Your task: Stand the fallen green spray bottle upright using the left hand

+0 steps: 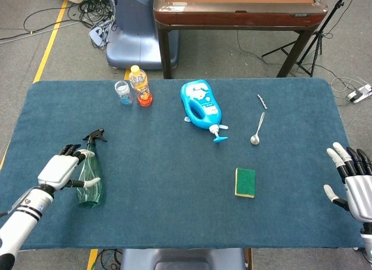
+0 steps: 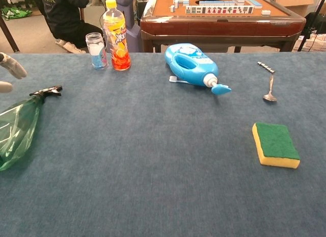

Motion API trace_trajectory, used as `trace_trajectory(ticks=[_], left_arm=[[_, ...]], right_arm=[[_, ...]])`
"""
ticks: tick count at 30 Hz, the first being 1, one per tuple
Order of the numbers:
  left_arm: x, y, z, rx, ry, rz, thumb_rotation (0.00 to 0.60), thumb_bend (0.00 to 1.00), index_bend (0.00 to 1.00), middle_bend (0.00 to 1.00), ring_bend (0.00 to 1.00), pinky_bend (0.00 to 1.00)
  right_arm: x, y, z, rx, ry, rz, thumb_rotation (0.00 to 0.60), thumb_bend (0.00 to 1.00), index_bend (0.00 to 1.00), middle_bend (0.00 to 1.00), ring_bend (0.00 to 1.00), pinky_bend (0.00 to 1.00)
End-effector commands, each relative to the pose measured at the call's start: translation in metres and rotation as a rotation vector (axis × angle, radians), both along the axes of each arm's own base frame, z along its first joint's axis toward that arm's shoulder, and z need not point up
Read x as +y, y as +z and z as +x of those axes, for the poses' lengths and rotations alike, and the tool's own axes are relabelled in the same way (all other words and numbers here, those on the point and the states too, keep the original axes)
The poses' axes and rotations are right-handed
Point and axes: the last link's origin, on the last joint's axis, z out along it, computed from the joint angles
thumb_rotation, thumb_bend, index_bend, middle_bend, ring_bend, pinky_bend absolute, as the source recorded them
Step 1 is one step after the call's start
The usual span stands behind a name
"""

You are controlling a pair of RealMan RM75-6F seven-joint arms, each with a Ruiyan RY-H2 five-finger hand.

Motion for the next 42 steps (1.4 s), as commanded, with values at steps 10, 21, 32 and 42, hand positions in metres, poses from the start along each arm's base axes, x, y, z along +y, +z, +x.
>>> trace_trajectory(ticks=[10,21,32,42], left_arm=[[0.076,-0.015,-0.025,0.120,0.298,0.016,0.027,0.06,0.15,0.19,0.00,0.00],[0.086,-0.033,-0.034,0.305,0.471,-0.061,0.019,0.04,0.21,0.27,0.01,0.00],[0.087,-0.052,-0.018,0.325,0.461,-0.126,0.014,0.04,0.21,0.30,0.05,0.00],[0.083,-0.072,0.027,0.226,0.303,-0.173,0.015,0.04,0.21,0.30,0.06,0.00]], right_arm=[[0.001,0.002,0.000,0.002,0.001,-0.003,0.600,0.26,0.10,0.08,0.00,0.00],[0.002,0.003,-0.003,0.001,-0.010,-0.005,0.600,0.26,0.10,0.08,0.00,0.00],[0.003,0.003,-0.005,0.000,-0.014,-0.006,0.600,0.26,0.10,0.08,0.00,0.00],[0.006,0.005,-0.007,-0.001,-0.022,-0.017,0.600,0.26,0.10,0.08,0.00,0.00]])
